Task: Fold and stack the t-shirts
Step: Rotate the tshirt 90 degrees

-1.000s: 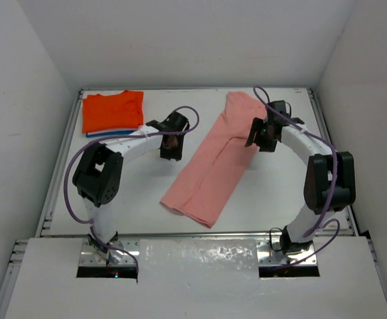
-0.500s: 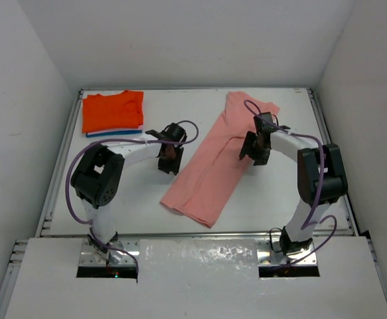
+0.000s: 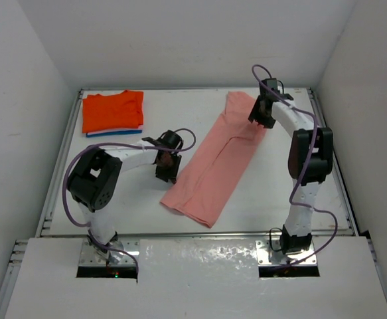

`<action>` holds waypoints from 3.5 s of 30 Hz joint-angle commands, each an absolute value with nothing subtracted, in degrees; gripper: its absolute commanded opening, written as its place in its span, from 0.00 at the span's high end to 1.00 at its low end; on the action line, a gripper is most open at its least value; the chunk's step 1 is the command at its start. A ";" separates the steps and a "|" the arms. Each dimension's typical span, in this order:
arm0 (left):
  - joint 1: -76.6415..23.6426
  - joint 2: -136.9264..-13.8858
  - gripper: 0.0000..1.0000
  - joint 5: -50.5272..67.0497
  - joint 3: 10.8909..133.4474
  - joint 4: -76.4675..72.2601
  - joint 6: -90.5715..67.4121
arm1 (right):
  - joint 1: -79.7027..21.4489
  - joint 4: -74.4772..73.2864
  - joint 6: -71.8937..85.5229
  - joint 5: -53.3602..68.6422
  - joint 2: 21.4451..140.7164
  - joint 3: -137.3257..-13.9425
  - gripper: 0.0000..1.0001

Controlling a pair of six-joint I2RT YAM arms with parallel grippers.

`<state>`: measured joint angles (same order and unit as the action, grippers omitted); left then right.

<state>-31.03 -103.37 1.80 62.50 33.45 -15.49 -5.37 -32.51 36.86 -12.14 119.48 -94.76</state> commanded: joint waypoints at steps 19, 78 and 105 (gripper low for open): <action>-39.98 -98.18 0.69 10.11 58.10 26.29 -23.73 | -2.37 -34.27 30.93 4.29 147.56 -122.59 0.42; -42.89 -75.69 0.73 14.25 48.26 19.95 -33.57 | -27.40 -10.12 43.50 29.27 66.08 -34.53 1.00; -27.51 -71.37 0.76 1.49 57.66 39.99 -29.45 | -45.53 18.55 57.75 25.94 81.14 -19.86 1.00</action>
